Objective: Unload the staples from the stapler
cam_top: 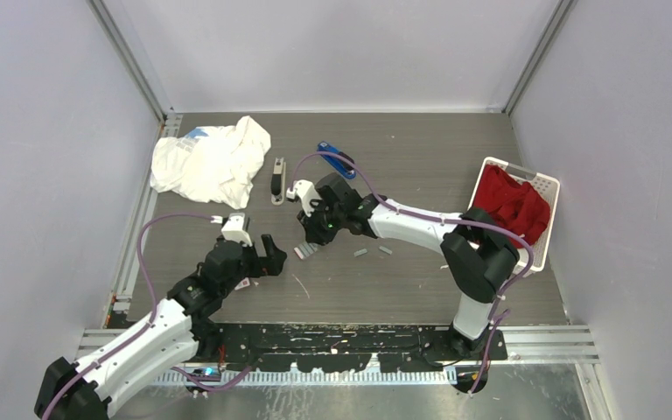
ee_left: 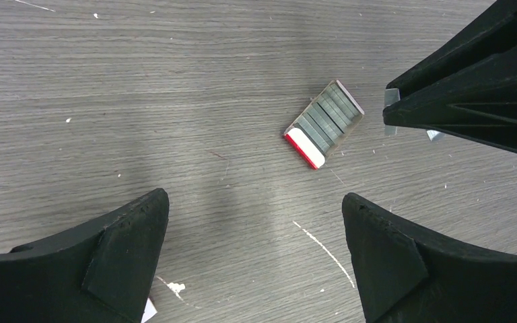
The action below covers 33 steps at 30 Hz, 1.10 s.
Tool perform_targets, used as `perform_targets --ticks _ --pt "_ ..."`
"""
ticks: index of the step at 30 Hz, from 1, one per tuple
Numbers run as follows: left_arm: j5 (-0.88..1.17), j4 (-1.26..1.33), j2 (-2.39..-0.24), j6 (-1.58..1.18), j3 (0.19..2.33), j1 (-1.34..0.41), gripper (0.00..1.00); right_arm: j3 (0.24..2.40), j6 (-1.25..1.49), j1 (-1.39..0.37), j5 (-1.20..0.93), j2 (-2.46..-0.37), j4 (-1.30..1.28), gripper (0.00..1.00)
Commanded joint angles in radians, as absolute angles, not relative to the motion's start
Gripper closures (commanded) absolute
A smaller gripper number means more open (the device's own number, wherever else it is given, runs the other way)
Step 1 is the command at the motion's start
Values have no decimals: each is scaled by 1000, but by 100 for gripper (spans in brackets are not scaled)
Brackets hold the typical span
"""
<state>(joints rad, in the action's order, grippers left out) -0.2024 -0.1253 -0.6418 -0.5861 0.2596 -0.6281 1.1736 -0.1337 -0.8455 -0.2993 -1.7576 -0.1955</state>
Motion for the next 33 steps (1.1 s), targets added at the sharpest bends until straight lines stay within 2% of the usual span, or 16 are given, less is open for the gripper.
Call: perform_targets --ticks 1,33 --pt "-233 -116 -614 -563 300 -624 1 1228 -153 -859 -292 -1765 -194 79" --pt "-250 -142 -586 -557 291 -624 1 1249 -153 -867 -237 -1801 -202 79"
